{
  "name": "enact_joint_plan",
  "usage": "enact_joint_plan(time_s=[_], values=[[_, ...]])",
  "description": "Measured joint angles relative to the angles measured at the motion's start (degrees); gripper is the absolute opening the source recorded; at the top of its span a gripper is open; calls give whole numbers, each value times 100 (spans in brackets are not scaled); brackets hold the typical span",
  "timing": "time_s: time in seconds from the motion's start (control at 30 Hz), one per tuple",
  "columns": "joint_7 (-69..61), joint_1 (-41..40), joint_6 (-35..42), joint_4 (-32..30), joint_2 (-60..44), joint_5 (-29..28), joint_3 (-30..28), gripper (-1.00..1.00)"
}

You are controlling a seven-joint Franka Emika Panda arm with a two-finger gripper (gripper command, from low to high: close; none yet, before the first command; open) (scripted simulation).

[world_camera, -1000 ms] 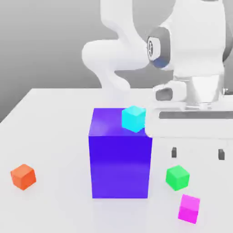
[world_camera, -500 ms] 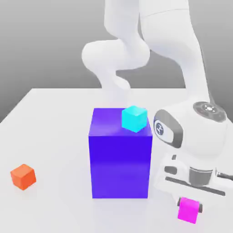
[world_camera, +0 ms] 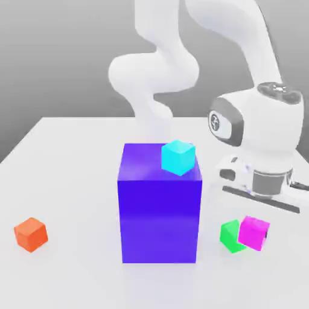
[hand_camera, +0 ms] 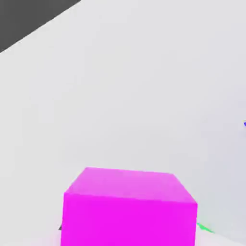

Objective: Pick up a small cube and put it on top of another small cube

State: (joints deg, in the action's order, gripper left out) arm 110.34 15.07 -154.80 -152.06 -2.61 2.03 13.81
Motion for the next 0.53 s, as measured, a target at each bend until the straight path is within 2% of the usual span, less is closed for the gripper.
enact_joint_plan(time_s=[0.2,0.3,0.4,0.43,0.53], values=[[1345,158,93,-819,931,269,164,-100],[1719,73,-330,-902,583,14,208,-100],[2108,30,-889,-885,-17,-500,122,-100],[2239,104,-1065,-875,-212,-682,11,100],[2239,103,-1065,-875,-212,-682,11,100]])
